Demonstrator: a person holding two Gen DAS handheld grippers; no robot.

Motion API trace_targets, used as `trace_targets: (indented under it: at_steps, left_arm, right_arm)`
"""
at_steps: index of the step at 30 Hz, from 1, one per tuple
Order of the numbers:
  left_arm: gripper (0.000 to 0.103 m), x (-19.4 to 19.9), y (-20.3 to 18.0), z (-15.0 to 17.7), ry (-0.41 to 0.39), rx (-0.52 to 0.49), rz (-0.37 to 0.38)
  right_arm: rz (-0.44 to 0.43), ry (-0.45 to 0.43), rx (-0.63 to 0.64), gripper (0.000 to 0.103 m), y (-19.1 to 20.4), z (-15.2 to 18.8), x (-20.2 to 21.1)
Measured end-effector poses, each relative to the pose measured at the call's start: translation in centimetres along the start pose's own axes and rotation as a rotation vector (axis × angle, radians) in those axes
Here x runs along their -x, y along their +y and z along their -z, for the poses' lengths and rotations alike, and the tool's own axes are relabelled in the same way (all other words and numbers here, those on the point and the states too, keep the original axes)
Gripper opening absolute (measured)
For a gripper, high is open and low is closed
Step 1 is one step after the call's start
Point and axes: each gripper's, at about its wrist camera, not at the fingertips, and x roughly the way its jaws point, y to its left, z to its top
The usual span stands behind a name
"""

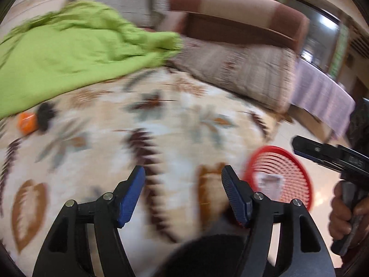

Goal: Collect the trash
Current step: 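Move both open tools back to the trash on the bed, then grasp the black plastic bag with the right tool while the left tool grasps the orange wrapper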

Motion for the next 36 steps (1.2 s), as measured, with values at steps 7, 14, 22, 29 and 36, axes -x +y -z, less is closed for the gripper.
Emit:
trace_targets:
  at_steps: [7,14,22,29,36]
  left_arm:
    - [0.068,2.7,13.3,1.1,-0.062,0.177,-0.287]
    - [0.068,4.2,26.5,3.3,-0.116,0.392,-0.510]
    - [0.068,4.1,30.2,3.7,-0.111,0.523,-0.487]
    - [0.068,3.5,31.6,3.6,-0.112,0.550,-0.477]
    - [0.075,2.9,31.2,2.5,-0.127,0.524,-0.465]
  right_arm:
    - [-0.114,0.117,0.168,0.065,10.1,0.3,-7.1]
    - [-0.203,0.203,0.319,0.075,21.6,0.2,-15.4]
    - [-0.232,0.325,0.304,0.075,32.1,-1.2,-30.2]
    - [-0.140,0.364,0.251,0.054,35.6,-1.0,-41.2]
    - [-0.184,0.321,0.247,0.027,33.5,-0.7,-38.1]
